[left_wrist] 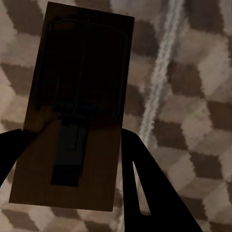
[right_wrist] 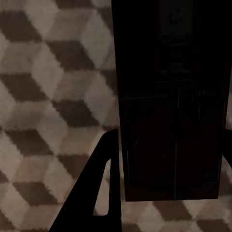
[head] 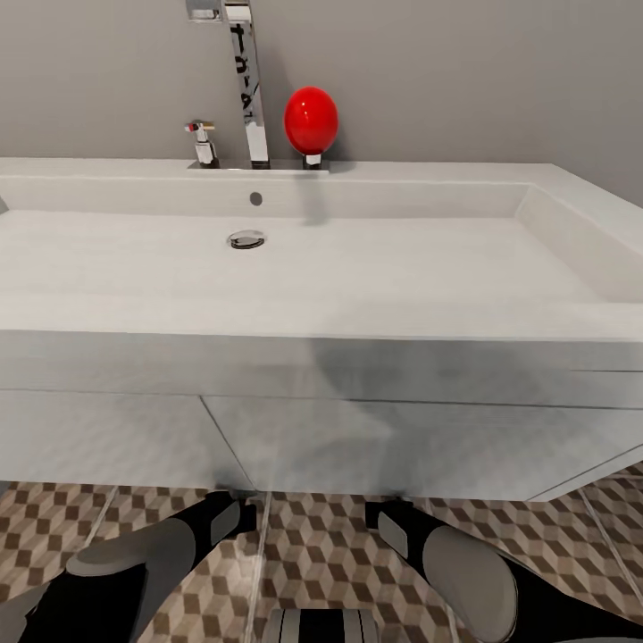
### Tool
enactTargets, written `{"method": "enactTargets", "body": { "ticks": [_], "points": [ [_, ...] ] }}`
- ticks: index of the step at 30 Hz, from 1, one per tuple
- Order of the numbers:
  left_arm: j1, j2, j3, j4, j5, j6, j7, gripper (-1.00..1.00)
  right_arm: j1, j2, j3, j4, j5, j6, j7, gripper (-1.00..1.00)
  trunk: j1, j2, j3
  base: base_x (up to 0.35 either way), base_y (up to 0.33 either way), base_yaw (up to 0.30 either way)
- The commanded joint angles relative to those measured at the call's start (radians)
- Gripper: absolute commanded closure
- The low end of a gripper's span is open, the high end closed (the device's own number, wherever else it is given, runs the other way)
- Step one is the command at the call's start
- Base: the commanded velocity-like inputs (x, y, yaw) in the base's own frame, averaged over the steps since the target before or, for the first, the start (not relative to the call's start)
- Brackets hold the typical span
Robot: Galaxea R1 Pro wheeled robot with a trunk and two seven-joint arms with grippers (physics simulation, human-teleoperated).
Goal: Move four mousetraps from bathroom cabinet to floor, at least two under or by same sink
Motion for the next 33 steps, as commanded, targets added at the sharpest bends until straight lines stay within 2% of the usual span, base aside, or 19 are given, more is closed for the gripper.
{"method": "enactTargets", "body": {
  "ticks": [1, 23, 33],
  "points": [
    [-0.048, 0.000, -0.009, -0.002, 0.006, 0.001, 0.005, 1.00, -0.003, 0.000, -0.007, -0.036, 0.009, 0.002, -0.002, 1.00, 0.000, 0.000, 0.000, 0.000, 0.000, 0.000],
    [-0.048, -0.004, -0.009, -0.007, 0.004, 0.000, -0.001, 1.00, -0.002, 0.000, -0.001, -0.038, 0.018, 0.001, 0.002, 1.00, 0.000, 0.000, 0.000, 0.000, 0.000, 0.000],
    [-0.048, -0.004, -0.009, -0.007, 0.004, 0.000, -0.001, 1.00, -0.002, -0.001, -0.001, -0.039, 0.017, 0.001, 0.002, 1.00, 0.000, 0.000, -0.012, 0.000, 0.000, 0.017]
  ]
}}
